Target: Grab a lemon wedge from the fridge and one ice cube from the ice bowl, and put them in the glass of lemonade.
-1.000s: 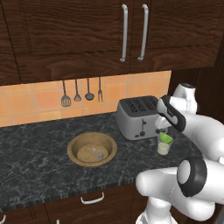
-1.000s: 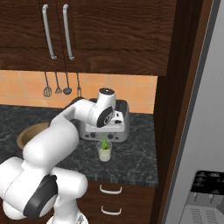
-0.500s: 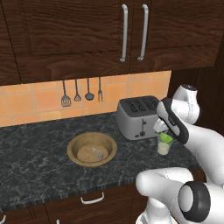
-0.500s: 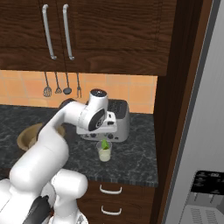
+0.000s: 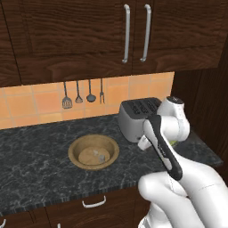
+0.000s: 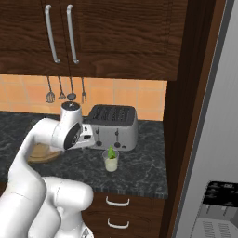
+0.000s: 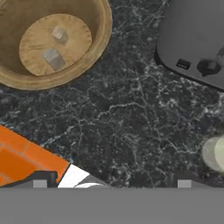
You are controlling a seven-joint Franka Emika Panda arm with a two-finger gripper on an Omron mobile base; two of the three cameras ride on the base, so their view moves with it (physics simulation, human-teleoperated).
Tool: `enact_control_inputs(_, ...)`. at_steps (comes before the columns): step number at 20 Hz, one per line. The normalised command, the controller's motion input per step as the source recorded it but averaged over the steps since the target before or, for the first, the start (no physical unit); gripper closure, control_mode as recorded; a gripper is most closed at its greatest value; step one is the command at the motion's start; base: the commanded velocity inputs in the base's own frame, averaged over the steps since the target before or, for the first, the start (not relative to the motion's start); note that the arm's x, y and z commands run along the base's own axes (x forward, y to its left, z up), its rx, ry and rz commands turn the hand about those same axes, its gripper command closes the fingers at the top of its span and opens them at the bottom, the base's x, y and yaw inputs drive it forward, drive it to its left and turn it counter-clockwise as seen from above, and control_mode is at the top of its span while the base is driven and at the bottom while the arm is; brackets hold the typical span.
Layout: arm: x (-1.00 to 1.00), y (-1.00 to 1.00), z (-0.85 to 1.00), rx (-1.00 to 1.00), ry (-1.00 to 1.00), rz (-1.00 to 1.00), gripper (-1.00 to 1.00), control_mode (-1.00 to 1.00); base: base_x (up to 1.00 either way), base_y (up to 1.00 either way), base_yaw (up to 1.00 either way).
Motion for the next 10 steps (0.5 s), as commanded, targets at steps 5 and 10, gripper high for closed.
enact_control_inputs(5, -0.03, 1.00, 0.03, -0.01, 0.02, 0.13, -1.00, -1.00, 0.00, 0.00, 0.00)
enact_control_inputs(10, 0.00, 0.98, 0.20, -0.18, 0.12, 0.07, -1.00, -1.00, 0.00, 0.00, 0.00)
